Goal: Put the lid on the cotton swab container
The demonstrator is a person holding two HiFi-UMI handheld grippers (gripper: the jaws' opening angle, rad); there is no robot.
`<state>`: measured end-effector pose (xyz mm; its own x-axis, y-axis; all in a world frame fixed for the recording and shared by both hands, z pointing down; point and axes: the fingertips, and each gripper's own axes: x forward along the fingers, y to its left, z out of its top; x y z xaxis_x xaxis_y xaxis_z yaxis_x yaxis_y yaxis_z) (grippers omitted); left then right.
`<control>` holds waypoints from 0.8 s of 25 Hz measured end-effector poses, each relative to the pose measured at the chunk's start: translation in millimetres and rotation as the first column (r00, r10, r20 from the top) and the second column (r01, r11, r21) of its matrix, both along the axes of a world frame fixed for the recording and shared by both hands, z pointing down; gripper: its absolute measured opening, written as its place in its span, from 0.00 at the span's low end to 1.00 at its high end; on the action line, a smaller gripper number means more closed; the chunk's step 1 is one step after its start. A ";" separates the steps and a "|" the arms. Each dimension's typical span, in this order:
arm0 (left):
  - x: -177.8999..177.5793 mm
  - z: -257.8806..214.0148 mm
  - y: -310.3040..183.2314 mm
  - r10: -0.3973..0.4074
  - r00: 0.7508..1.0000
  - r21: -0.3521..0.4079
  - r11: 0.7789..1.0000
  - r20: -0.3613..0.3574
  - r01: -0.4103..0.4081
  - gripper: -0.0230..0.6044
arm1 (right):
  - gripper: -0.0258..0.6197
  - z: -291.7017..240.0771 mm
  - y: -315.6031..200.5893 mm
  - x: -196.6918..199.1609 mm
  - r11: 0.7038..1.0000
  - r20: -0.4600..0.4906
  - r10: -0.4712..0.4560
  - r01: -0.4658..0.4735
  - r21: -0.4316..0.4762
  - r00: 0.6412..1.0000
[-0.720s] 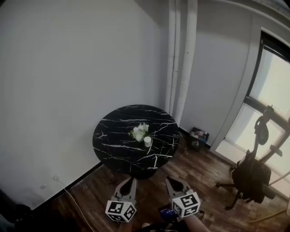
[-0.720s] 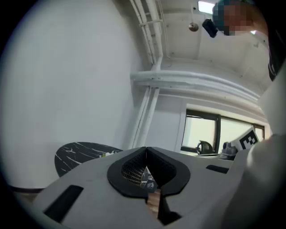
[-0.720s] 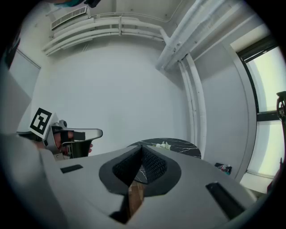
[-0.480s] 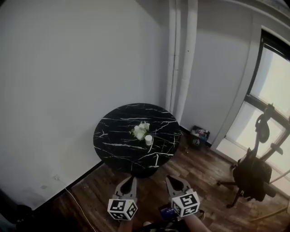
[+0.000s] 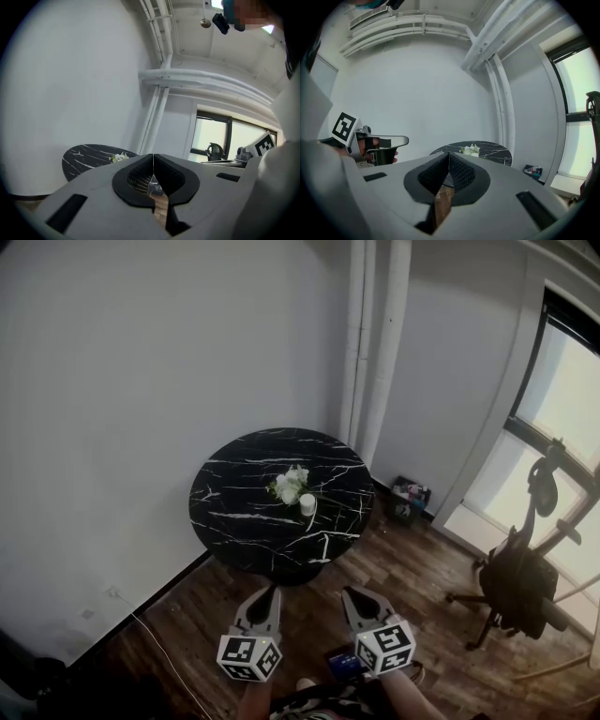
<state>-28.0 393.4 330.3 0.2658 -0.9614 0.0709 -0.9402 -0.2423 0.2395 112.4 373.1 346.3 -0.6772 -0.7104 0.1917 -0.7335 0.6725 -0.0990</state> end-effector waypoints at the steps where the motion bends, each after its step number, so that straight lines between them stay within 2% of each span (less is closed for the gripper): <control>1: -1.5 2.0 1.1 0.006 1.000 -0.007 1.000 0.003 -0.006 0.06 | 0.07 0.0 2.9 -3.7 1.000 0.018 -0.014 0.014 -0.013 1.000; 3: -4.6 5.7 2.9 0.011 1.000 -0.024 1.000 0.012 -0.011 0.06 | 0.07 -1.7 9.1 -10.8 0.999 0.045 -0.036 0.037 -0.021 0.998; 9: -8.4 15.0 -0.7 0.034 0.998 -0.056 0.998 0.047 -0.031 0.06 | 0.07 2.9 13.1 -19.3 1.000 -0.016 -0.010 0.010 0.004 1.000; 15: -14.8 16.8 -20.4 0.034 0.998 -0.053 0.998 0.058 -0.031 0.06 | 0.07 1.5 -8.7 -12.9 0.998 -0.003 0.057 -0.057 0.008 0.998; 20: -18.8 27.7 -52.8 0.034 0.995 -0.071 0.997 0.092 -0.028 0.06 | 0.07 8.0 -40.9 -17.4 0.998 0.002 0.064 -0.064 -0.001 0.998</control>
